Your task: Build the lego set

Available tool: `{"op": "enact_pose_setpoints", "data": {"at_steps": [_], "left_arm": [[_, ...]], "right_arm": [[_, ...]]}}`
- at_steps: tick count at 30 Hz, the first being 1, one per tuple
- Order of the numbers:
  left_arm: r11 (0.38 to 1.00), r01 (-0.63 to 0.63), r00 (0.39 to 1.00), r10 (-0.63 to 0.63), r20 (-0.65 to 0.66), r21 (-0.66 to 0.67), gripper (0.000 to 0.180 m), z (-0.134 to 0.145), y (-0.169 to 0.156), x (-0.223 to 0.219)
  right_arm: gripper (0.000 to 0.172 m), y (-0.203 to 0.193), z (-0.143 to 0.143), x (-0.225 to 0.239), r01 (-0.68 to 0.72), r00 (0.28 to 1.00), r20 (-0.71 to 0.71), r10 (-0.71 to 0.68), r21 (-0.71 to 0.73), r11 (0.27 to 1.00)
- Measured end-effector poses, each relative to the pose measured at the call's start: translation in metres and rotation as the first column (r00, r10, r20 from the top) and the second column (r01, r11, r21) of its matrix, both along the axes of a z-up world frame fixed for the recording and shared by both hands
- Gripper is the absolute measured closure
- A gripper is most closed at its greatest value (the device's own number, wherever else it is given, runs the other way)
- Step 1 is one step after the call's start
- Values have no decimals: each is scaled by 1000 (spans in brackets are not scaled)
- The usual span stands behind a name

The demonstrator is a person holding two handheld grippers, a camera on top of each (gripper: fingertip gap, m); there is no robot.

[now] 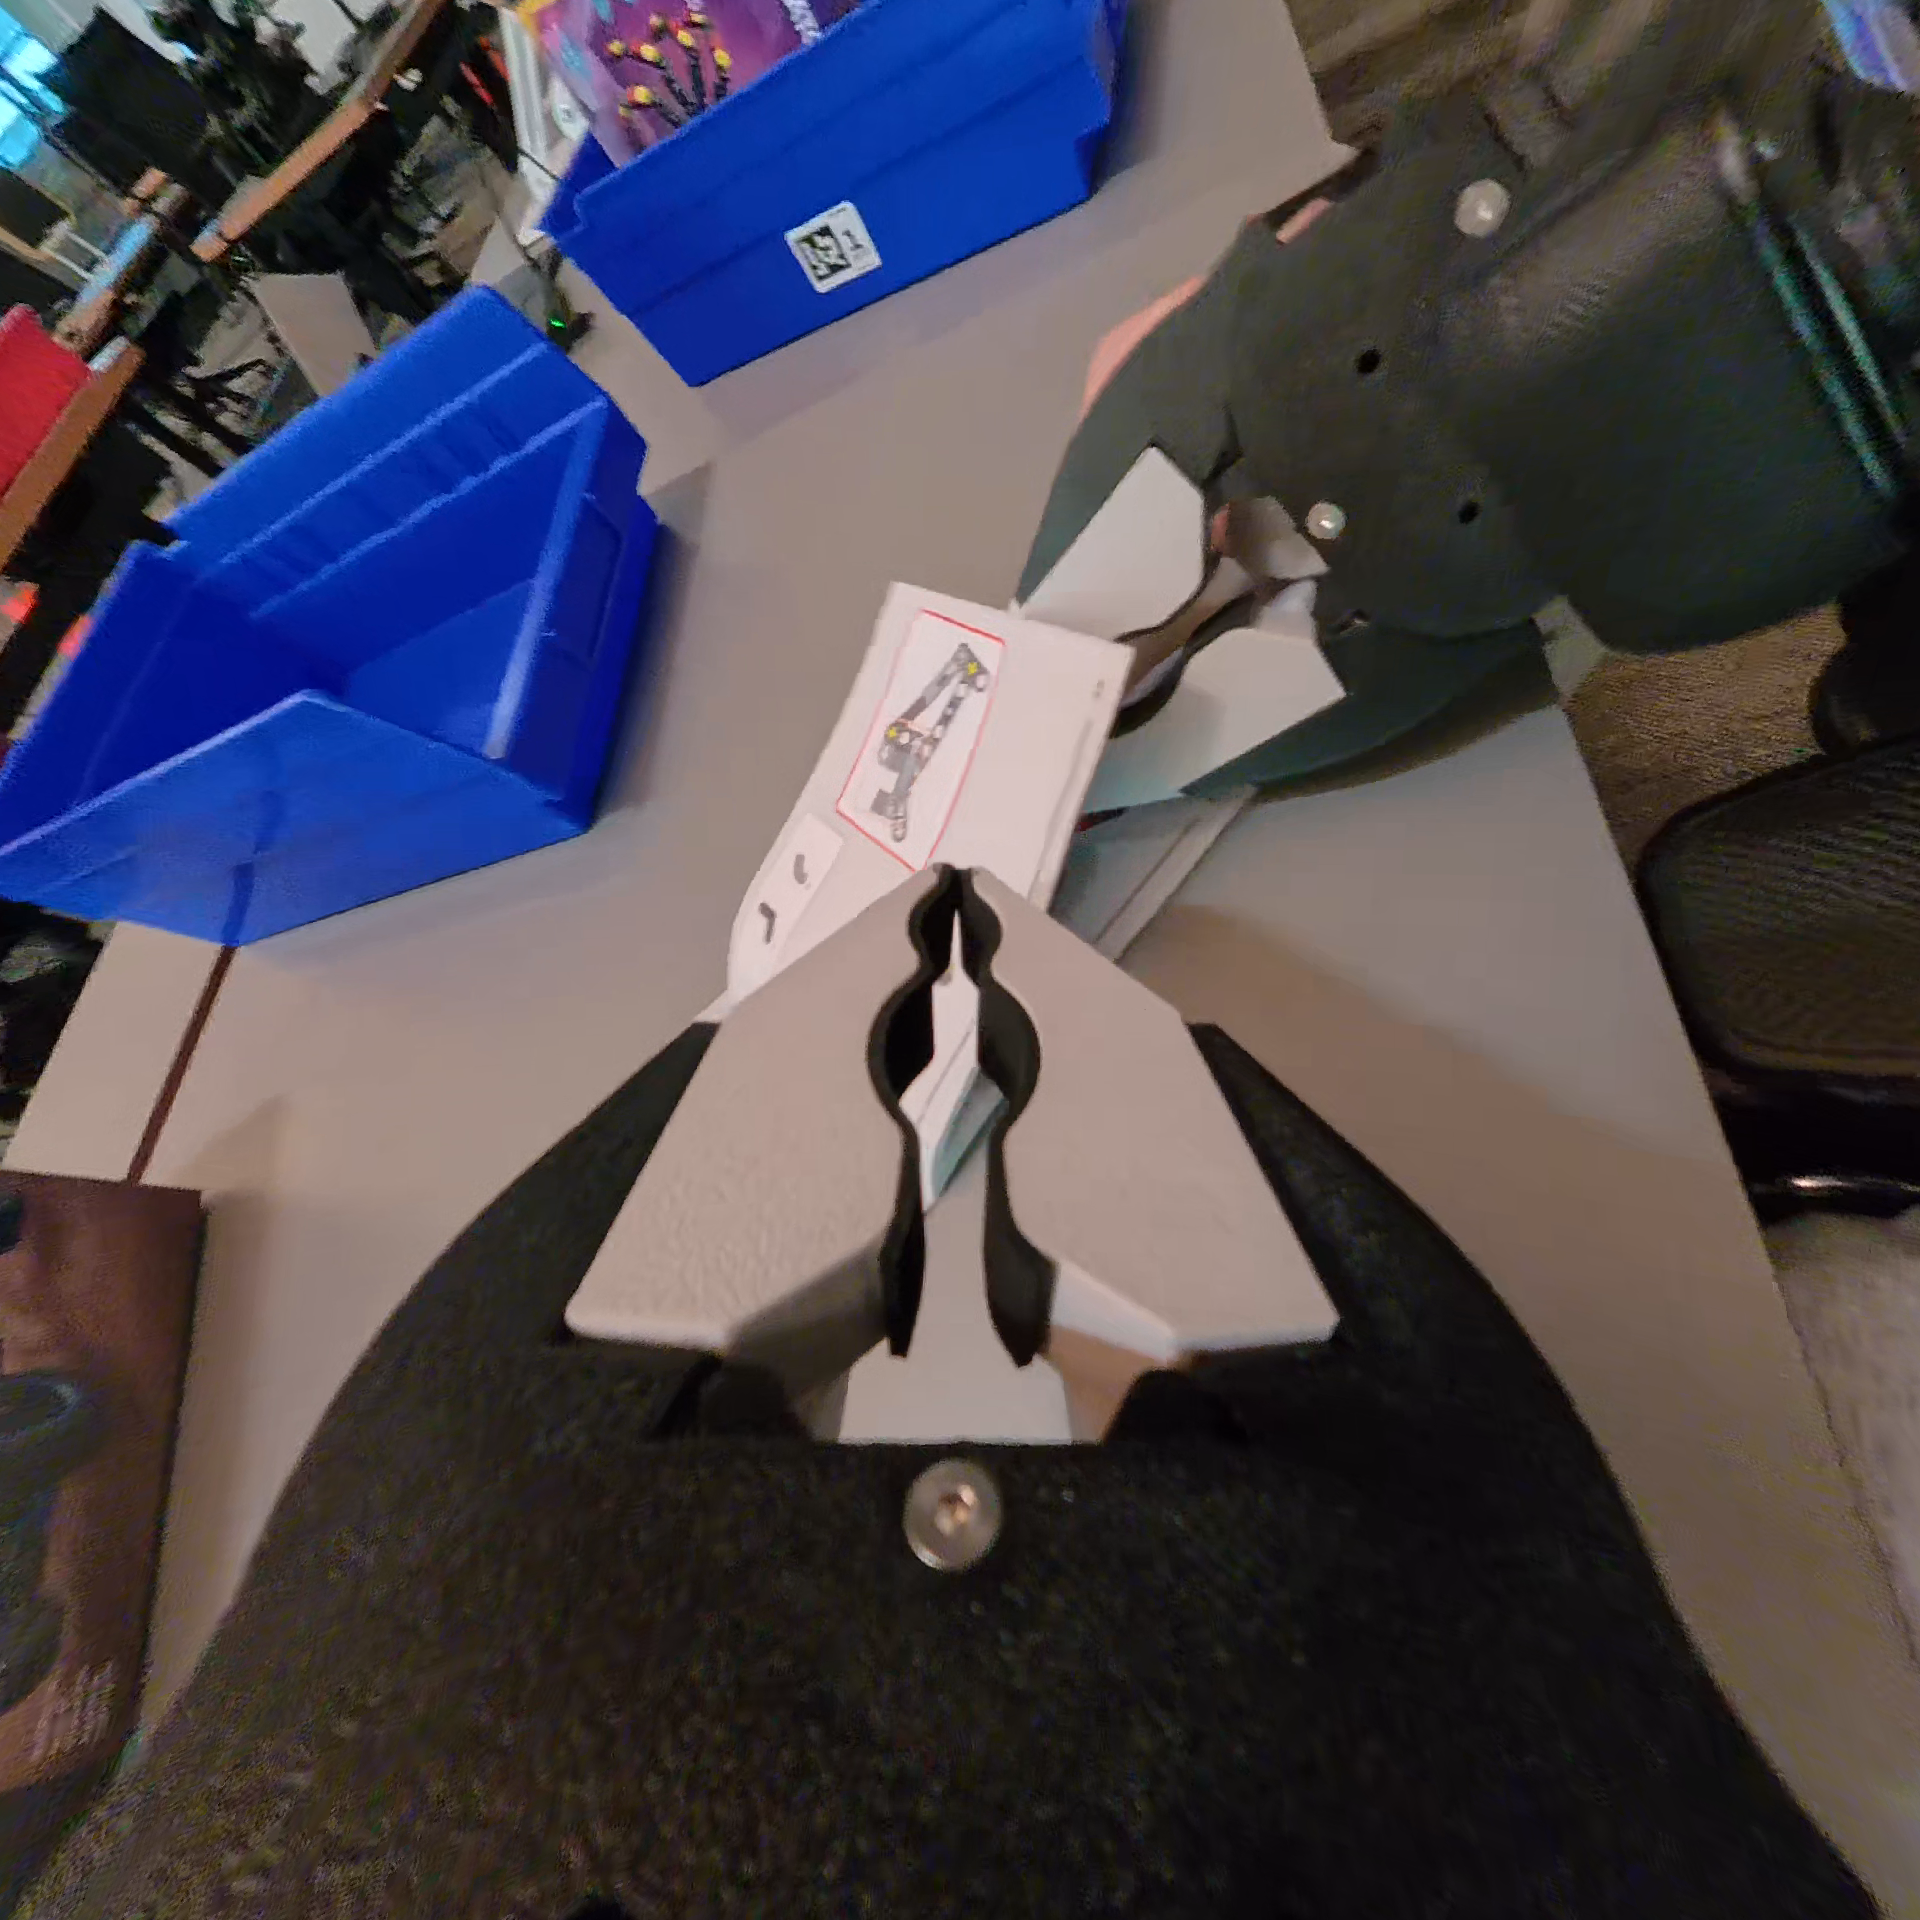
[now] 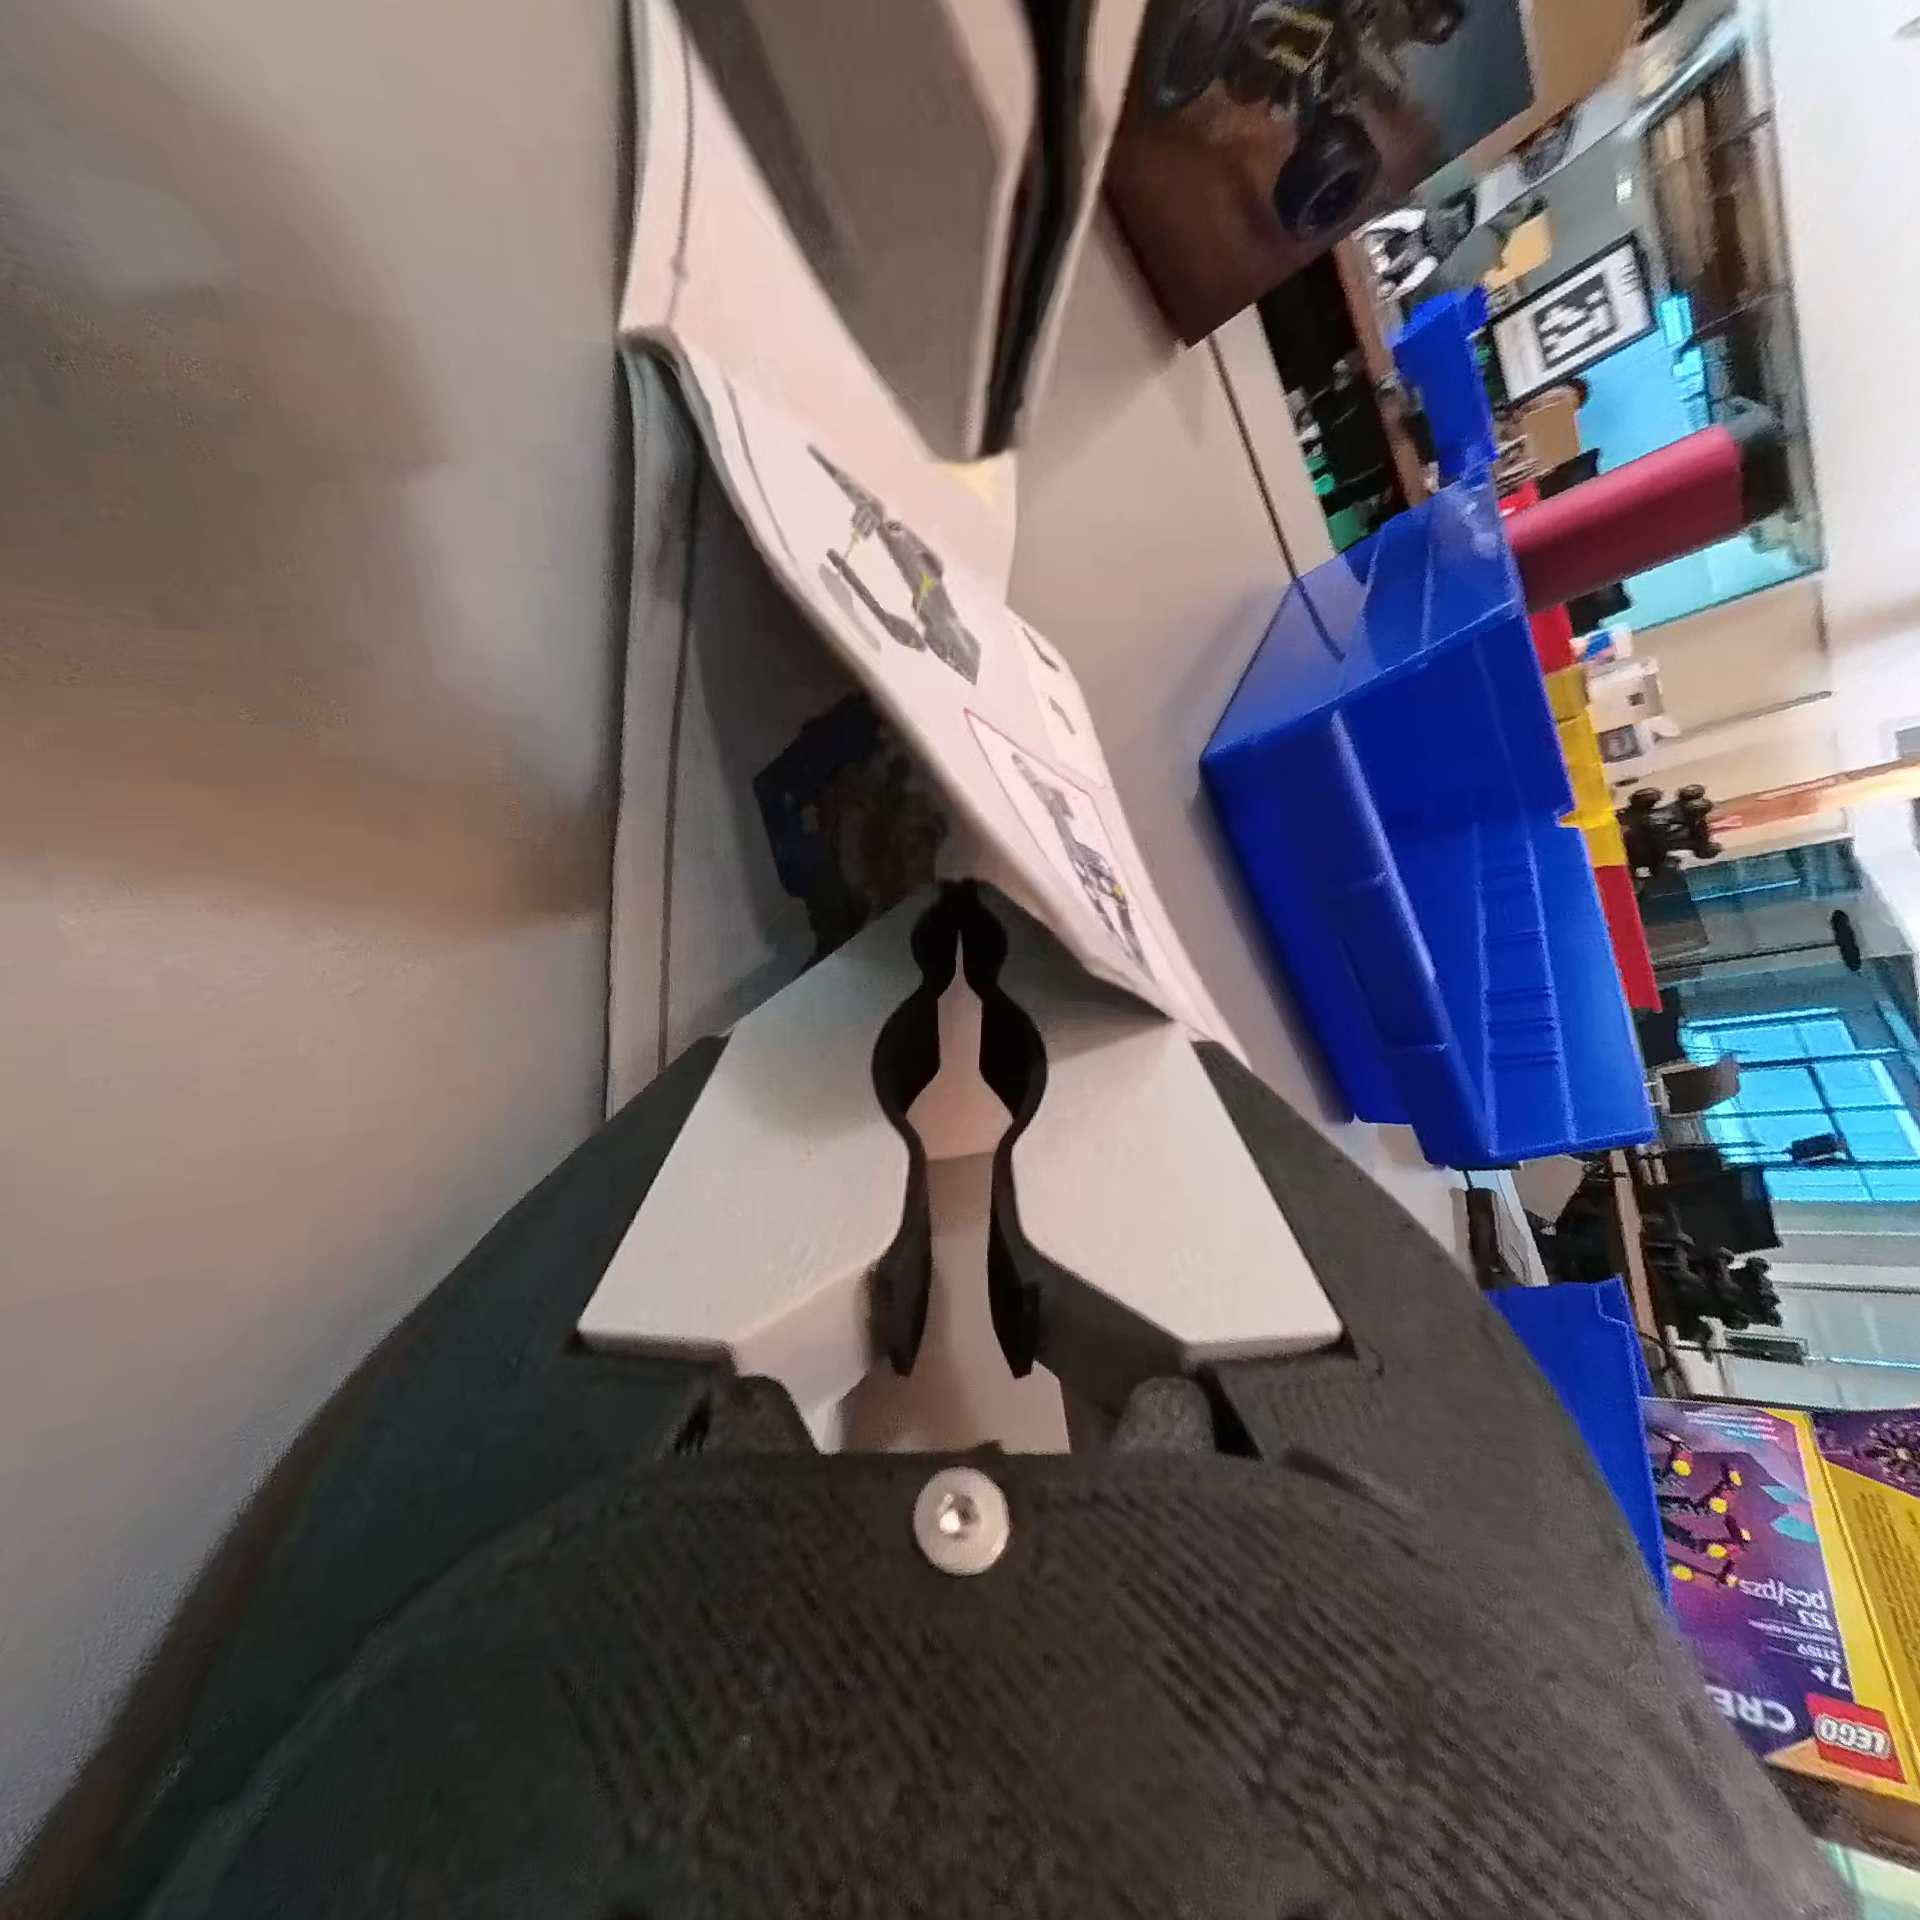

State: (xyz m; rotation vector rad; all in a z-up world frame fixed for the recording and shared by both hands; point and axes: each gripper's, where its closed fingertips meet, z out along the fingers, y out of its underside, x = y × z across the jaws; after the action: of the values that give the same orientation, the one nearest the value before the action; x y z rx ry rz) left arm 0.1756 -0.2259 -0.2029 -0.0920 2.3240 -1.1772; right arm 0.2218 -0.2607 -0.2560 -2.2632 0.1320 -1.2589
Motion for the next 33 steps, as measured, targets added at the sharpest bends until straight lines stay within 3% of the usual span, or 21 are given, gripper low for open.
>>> {"op": "enact_pose_setpoints", "data": {"at_steps": [1,5,7,9,14,17,19,23,33], "left_arm": [[1000,-10,1000,10,10,0,180,2,3,2],[999,22,1000,-22,8,31,180,0,2,-2],[996,77,997,-77,2,50,164,-3,-5,-10],[990,115,993,-116,12,75,161,-6,-14,-14],[988,119,989,-127,72,102,180,-2,-29,-12],[983,141,988,-147,46,116,180,-8,-32,-13],[979,175,983,-179,39,104,170,-7,-35,-19],[980,174,984,-178,30,98,180,-8,-37,-20],[980,167,984,-172,41,104,180,0,-36,-17]], "right_arm": [[172,1,1,1,-3,1000,21,3,-6,1000],[172,4,1,2,-8,998,63,10,-34,999],[172,4,1,2,-12,998,63,14,-31,999],[172,5,1,2,-18,998,65,20,-28,999],[172,5,2,3,-18,997,75,21,-31,999],[172,5,2,3,-19,997,78,22,-32,999],[172,5,2,3,-19,997,79,22,-32,999],[172,5,2,3,-20,997,80,22,-31,999],[172,5,2,3,-20,996,82,23,-31,999]]}}
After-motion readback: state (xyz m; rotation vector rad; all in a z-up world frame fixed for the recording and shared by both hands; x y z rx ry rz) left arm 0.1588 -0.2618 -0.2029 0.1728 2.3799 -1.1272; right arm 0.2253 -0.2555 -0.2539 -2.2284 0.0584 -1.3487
